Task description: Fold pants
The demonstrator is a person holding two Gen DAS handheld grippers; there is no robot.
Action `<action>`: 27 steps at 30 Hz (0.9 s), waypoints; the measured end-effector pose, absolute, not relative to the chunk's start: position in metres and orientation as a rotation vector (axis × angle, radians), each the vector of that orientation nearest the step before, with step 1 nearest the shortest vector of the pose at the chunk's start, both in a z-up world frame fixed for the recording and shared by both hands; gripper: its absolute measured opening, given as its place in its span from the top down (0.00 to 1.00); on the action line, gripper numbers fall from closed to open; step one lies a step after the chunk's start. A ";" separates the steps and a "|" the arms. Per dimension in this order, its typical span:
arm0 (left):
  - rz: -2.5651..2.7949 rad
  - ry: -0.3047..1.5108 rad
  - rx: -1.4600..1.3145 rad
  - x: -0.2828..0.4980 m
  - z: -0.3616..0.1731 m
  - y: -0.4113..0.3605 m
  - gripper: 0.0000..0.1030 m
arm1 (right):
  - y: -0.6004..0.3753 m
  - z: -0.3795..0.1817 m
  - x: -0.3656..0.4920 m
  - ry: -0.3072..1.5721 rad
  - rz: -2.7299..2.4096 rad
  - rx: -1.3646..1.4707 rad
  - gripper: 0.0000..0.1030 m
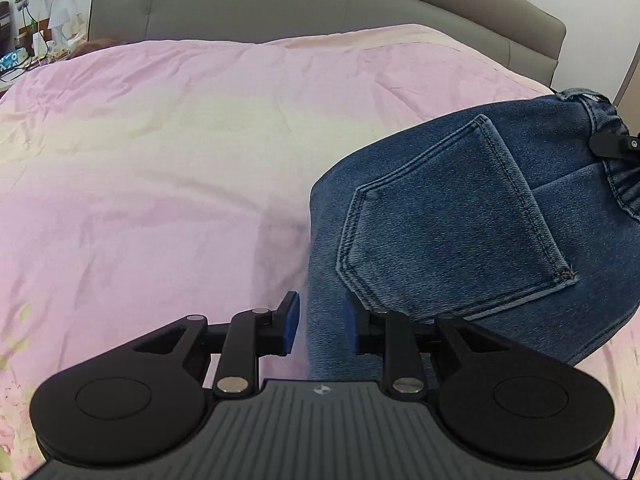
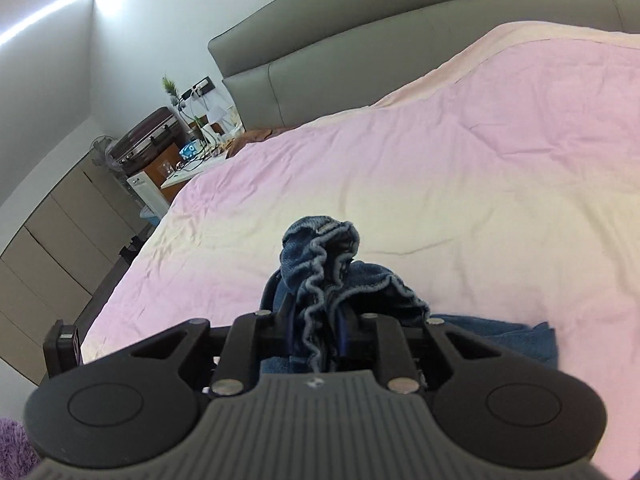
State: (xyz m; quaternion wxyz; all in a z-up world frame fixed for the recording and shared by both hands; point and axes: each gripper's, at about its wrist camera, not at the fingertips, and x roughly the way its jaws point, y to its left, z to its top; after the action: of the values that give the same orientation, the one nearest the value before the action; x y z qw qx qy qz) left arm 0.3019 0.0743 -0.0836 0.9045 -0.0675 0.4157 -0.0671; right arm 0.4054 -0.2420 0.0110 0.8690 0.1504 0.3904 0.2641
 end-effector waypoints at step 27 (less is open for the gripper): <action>-0.210 0.983 0.158 0.320 -0.132 -0.003 0.79 | -0.350 -0.118 0.394 0.958 0.258 0.194 0.58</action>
State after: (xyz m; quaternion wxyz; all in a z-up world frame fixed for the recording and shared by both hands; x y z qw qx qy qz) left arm 0.3195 -0.0030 -0.1318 0.8733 0.0758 0.4707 -0.1004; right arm 0.3940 -0.3498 -0.1180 0.8748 0.0930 0.4591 0.1236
